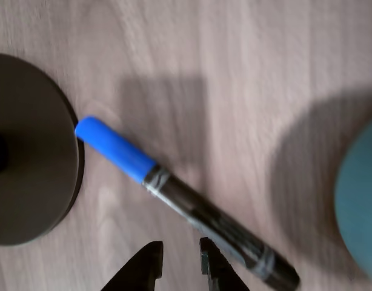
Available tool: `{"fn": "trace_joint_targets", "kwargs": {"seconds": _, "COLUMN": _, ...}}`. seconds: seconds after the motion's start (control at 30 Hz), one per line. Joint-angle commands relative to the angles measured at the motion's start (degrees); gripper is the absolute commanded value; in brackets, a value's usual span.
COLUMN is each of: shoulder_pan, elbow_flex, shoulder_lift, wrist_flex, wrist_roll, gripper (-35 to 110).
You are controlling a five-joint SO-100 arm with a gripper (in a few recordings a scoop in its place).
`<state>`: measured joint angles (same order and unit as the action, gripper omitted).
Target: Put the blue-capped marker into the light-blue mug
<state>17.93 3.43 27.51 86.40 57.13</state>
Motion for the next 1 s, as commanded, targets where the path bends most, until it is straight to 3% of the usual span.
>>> {"fn": "trace_joint_targets", "kwargs": {"seconds": 0.0, "shoulder_pan": -0.2, "elbow_flex": -16.4, "shoulder_lift": -4.7, "wrist_flex": 1.6, "wrist_roll": 1.4, "gripper": 10}}
{"fn": "trace_joint_targets", "kwargs": {"seconds": 0.37, "shoulder_pan": -0.9, "elbow_flex": -16.4, "shoulder_lift": -10.7, "wrist_flex": 2.5, "wrist_roll": 12.7, "gripper": 11}}
{"fn": "trace_joint_targets", "kwargs": {"seconds": 0.97, "shoulder_pan": 1.5, "elbow_flex": -16.4, "shoulder_lift": -14.9, "wrist_flex": 3.0, "wrist_roll": 18.0, "gripper": 13}}
